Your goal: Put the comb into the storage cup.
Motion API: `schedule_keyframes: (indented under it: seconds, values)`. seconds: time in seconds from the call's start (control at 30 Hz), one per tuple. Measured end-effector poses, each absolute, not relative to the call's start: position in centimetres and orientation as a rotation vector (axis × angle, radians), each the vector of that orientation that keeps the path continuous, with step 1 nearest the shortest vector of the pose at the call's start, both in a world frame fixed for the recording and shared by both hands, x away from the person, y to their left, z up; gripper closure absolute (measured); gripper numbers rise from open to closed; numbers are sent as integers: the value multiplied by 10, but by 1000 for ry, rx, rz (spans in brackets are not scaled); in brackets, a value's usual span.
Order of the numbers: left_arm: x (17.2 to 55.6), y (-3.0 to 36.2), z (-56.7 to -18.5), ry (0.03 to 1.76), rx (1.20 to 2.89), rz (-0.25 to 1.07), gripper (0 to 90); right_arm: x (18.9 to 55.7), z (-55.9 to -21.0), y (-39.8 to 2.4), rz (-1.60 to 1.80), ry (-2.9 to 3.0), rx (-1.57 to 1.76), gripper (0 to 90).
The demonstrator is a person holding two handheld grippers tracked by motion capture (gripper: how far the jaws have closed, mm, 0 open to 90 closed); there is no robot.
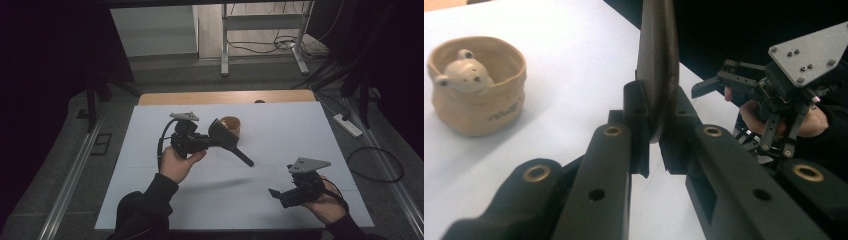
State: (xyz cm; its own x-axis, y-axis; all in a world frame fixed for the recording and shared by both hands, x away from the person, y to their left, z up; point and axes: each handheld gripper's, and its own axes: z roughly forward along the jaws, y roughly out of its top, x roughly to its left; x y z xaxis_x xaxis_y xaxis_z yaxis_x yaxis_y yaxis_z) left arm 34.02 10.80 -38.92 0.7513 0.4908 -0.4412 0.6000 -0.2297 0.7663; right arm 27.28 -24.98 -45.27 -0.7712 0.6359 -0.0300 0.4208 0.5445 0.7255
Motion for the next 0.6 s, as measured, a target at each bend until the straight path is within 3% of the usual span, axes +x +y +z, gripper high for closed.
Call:
schedule_keyframes:
  seconds: [0.6]
  values:
    - [357,120,-375,877,1879,-51,826,266,-454,-270,1054,2479,946,0]
